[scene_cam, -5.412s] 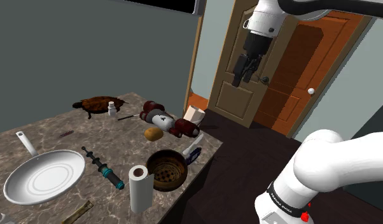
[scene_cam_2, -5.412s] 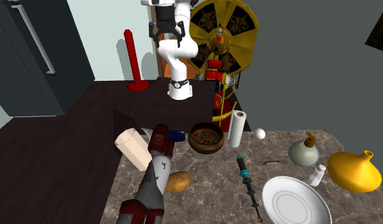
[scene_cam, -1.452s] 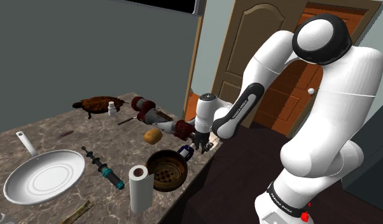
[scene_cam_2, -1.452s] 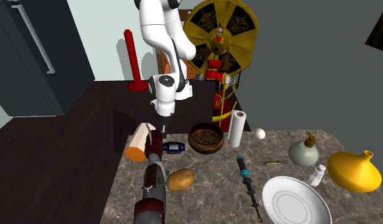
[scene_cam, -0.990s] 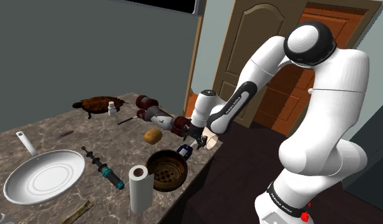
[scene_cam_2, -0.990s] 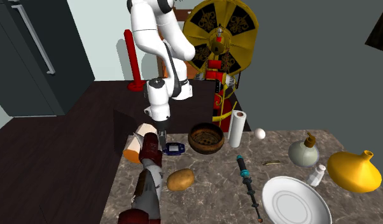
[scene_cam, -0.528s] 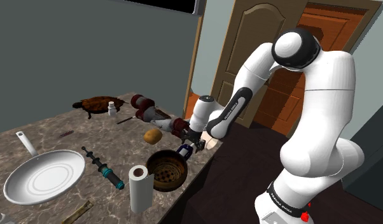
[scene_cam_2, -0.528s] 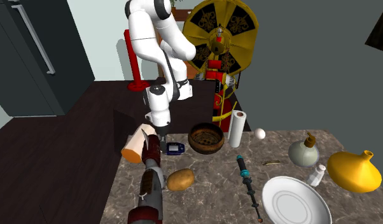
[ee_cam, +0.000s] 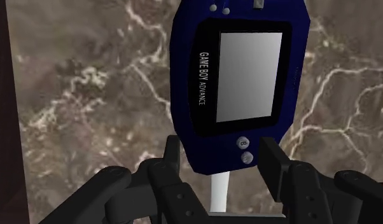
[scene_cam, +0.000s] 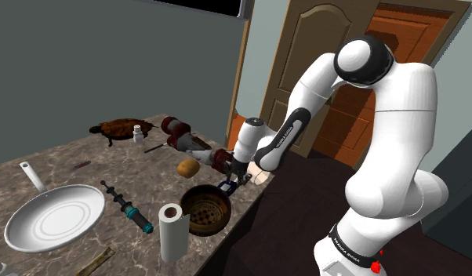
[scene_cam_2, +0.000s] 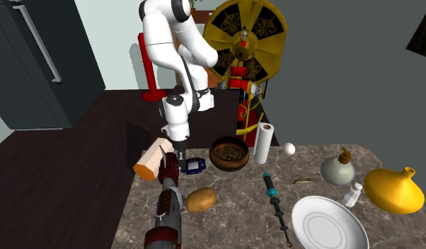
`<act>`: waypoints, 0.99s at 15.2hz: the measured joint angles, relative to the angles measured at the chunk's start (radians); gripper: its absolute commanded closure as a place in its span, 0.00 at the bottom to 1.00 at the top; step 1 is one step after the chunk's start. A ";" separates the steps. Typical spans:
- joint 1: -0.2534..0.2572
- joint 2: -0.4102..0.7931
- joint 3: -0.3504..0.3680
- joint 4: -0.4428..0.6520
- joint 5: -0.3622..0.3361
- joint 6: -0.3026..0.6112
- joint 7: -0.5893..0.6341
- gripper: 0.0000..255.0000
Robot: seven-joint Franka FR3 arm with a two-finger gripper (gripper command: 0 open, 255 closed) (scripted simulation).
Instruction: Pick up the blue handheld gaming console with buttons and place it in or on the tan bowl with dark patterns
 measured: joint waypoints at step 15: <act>-0.100 -0.082 0.120 -0.038 0.103 -0.057 -0.080 1.00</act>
